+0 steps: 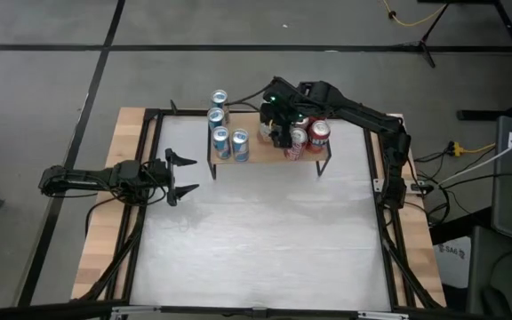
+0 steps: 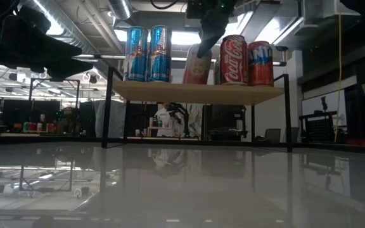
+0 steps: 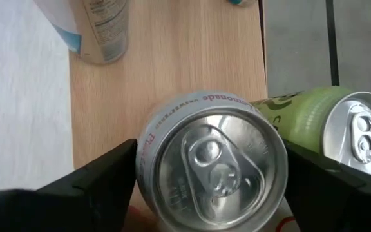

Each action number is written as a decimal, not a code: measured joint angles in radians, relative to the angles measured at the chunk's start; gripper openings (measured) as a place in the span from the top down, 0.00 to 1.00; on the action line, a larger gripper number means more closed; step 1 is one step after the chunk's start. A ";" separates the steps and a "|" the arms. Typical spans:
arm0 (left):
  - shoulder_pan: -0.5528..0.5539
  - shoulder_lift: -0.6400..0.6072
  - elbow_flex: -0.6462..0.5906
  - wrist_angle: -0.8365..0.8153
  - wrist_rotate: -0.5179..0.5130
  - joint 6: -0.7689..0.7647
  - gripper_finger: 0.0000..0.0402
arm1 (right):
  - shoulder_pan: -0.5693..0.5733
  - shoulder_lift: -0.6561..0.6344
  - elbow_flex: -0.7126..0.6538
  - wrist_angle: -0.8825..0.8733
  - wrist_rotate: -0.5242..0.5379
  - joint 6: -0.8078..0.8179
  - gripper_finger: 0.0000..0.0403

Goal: Sort soda cans
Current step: Put the orange-white soda can on the shelf aligned with the green soda can

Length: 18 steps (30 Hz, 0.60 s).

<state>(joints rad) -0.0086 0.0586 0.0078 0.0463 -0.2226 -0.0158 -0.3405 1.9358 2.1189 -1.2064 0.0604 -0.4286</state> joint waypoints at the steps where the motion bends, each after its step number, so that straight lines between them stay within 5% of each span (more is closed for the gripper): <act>1: 0.000 0.000 0.000 0.000 0.000 0.000 0.04 | 0.000 0.000 0.000 0.000 0.000 0.000 0.18; 8: 0.000 0.000 0.000 0.000 0.000 0.000 0.04 | 0.000 0.000 0.000 0.003 0.000 0.000 0.10; 18: 0.000 0.000 0.000 0.000 0.000 0.000 0.04 | 0.001 0.000 0.000 0.001 0.030 0.000 0.11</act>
<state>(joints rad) -0.0089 0.0586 0.0078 0.0463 -0.2226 -0.0158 -0.3397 1.9353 2.1189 -1.2049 0.0907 -0.4282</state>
